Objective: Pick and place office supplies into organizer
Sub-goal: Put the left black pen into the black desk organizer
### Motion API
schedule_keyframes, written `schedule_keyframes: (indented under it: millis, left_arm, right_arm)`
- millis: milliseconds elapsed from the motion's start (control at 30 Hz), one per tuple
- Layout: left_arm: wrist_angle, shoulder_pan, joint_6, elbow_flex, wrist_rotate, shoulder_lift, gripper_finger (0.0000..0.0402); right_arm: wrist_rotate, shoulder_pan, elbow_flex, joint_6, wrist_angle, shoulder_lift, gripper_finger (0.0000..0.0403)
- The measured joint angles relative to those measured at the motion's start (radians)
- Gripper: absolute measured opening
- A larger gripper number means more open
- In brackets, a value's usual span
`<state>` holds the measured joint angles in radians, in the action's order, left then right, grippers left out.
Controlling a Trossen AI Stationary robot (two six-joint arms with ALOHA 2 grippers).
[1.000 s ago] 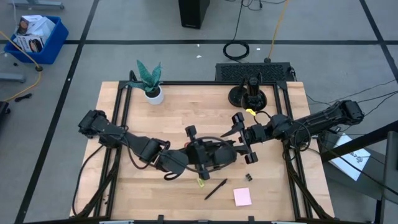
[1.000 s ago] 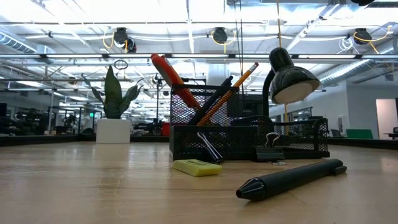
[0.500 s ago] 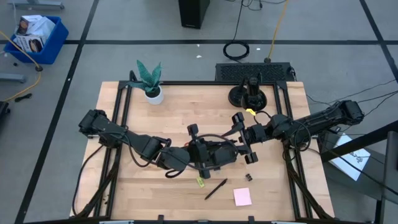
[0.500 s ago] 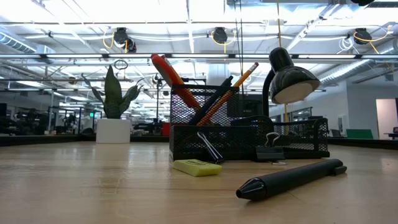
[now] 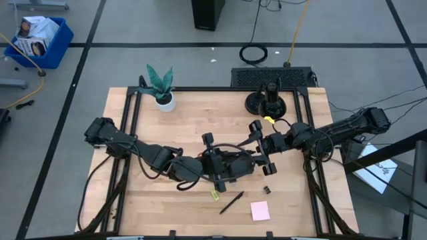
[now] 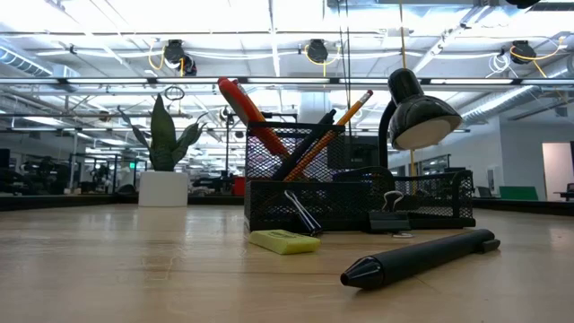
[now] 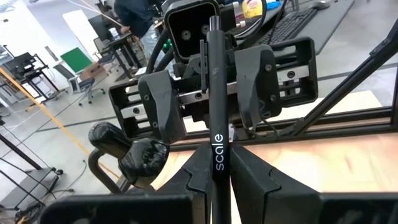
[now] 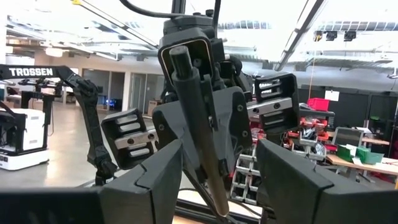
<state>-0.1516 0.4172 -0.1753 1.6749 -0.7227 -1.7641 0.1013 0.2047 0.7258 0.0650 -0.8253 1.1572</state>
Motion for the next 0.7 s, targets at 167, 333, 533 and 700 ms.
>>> schedule_keyframes:
  millis: [167, 333, 533, 700]
  left_arm:
    - [-0.001, -0.001, 0.0, 0.0, 0.012, 0.0, 0.0047]
    - [0.0, -0.003, 0.001, 0.0, 0.012, 0.0, 0.0047]
    - [0.0, -0.003, 0.001, 0.0, 0.012, 0.0, 0.0047]
    - [-0.001, -0.004, 0.002, 0.0, 0.011, 0.0, 0.0047]
  right_arm:
    - [0.0, 0.0, 0.0, 0.0, -0.005, 0.0, 0.0194]
    - [0.0, 0.0, 0.0, 0.001, -0.008, 0.0, 0.0165]
    - [0.0, 0.0, 0.0, 0.002, -0.008, 0.0, 0.0124]
    - [0.005, 0.0, 0.0, 0.007, -0.008, 0.0, 0.0087]
